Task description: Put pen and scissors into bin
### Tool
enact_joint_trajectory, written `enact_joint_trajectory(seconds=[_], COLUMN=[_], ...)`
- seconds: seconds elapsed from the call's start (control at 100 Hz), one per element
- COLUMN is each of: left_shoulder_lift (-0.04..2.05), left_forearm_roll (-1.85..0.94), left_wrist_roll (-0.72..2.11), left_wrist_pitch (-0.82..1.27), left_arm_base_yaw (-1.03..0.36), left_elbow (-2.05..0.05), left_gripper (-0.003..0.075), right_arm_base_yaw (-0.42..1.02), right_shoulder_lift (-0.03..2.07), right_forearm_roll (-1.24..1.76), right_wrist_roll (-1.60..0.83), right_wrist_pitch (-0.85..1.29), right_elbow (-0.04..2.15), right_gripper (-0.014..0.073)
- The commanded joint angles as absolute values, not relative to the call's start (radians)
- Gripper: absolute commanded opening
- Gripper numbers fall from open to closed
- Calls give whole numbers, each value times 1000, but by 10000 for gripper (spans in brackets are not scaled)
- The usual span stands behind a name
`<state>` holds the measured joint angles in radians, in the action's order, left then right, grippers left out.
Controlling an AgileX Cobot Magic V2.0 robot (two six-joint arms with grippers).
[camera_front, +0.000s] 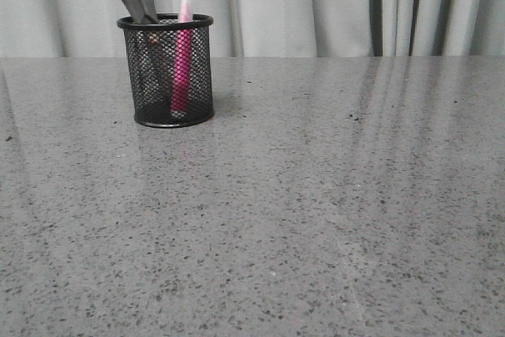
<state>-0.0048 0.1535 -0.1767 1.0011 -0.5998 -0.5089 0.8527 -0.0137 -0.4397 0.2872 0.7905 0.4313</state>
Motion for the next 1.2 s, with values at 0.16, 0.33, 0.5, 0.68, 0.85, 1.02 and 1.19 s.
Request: enact_joint_trajectory(seconds=[0.16, 0.33, 0.5, 0.68, 0.85, 1.02, 1.19], left_shoulder_lift=[-5, -5, -17, -19, -19, -26, -36], left_forearm_roll=[152, 195, 332, 259, 208, 77, 69], left_wrist_roll=[-188, -188, -135, 101, 167, 59, -74], left_wrist_pitch=[932, 927, 811, 361, 44, 29, 78], left_arm_base_yaw=[-598, -596, -594, -593, -513, -322, -152], left_elbow=[-525, -501, -467, -351, -166, -31, 46], left_gripper=[-19, -19, -19, -19, -19, -19, -19], right_arm_base_yaw=[848, 848, 848, 848, 848, 848, 848], right_shoulder_lift=[-21, -21, -21, -21, -21, -21, -21], right_forearm_roll=[-461, -461, -461, -461, -461, -461, -461], right_wrist_roll=[289, 289, 289, 289, 289, 289, 289], right_wrist_pitch=[712, 712, 712, 712, 712, 712, 712], right_elbow=[452, 452, 452, 452, 452, 452, 452], right_gripper=[-48, -48, -48, -48, -48, -48, -48])
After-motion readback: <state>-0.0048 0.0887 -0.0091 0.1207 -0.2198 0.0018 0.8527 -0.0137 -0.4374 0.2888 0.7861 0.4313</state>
